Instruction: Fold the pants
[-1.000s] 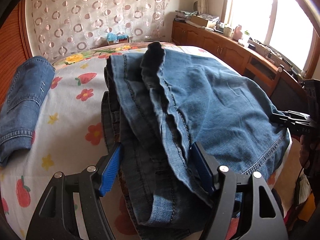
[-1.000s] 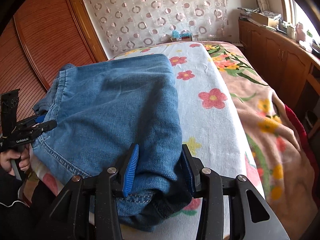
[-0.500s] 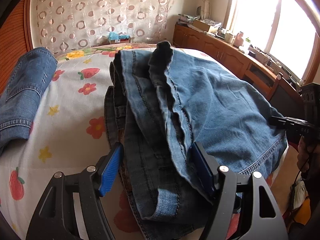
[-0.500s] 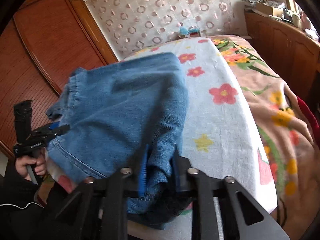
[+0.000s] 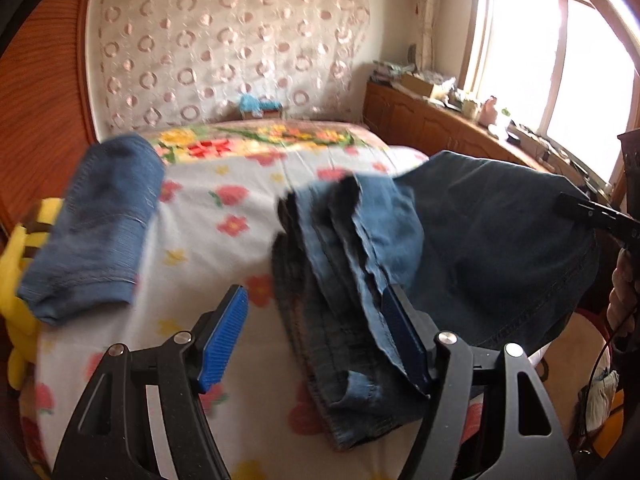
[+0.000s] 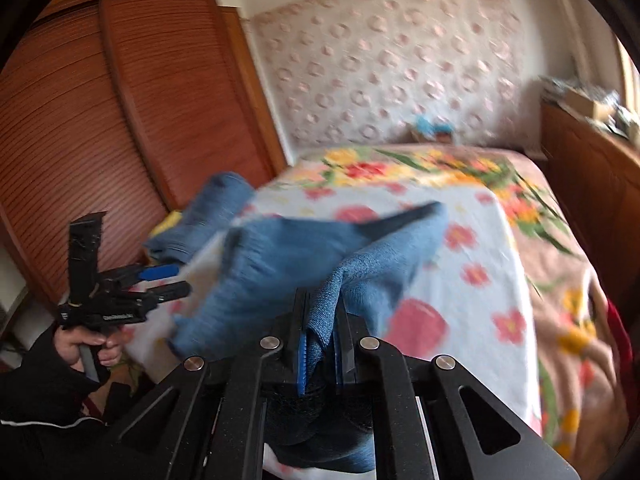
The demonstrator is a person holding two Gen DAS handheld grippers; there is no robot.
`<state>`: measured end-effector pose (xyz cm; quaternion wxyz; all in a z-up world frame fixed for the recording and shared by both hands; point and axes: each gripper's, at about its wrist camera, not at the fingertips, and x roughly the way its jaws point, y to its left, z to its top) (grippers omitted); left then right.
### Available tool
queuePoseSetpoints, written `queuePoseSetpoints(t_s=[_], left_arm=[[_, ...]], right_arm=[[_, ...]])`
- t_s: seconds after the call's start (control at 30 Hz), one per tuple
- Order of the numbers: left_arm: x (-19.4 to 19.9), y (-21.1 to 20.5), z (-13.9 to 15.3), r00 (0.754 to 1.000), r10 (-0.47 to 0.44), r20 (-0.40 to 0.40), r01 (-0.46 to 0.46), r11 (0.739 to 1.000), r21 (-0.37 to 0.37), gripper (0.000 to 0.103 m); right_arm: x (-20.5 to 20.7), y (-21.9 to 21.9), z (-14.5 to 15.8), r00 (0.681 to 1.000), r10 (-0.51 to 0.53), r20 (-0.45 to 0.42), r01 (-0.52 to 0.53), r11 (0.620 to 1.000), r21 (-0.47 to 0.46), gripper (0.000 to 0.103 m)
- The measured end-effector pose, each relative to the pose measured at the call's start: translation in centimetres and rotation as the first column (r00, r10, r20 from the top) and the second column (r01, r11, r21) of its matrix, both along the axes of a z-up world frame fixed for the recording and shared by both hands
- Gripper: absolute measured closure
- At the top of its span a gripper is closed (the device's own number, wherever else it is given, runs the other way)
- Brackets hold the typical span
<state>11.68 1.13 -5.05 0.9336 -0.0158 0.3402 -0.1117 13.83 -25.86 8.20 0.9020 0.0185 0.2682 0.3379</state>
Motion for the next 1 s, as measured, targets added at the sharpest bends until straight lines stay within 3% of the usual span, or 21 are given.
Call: queuePoseSetpoints(t_s=[0.27,0.53,0.67,0.83,1.0], left_arm=[[-2.6,4.1,3.4,0.995,0.074,0.060,-0.076,0.997,0.028,0.032],[-3.8,6.9,4.0,0.988,0.141,0.069,-0.142,0.990,0.010,0.032],[-3.6,7.5,3.7,0.985,0.159,0.062,-0.160,0.987,0.001,0.032],[-3.4,7.2,3.2,0.986,0.155,0.053,-0.156,0.988,0.001,0.032],[-3.0,6.2,2.7,0.991,0.125,0.044,-0.125,0.992,-0.001,0.032]], right_arm=[[-1.0,8.4,0.2,0.984,0.176,0.016,-0.176,0.984,-0.010,0.094],[-1.8,14.6,-4.3,0.943,0.314,-0.105,-0.321,0.945,-0.059,0.095],[-0.6,16.1,-5.7,0.943,0.302,-0.138,-0.317,0.942,-0.107,0.092],[-0.9,15.4,-3.3,0.953,0.286,-0.103,-0.294,0.953,-0.074,0.067],[-1.0,13.6,-0.8,0.976,0.216,-0.032,-0.218,0.972,-0.089,0.063]])
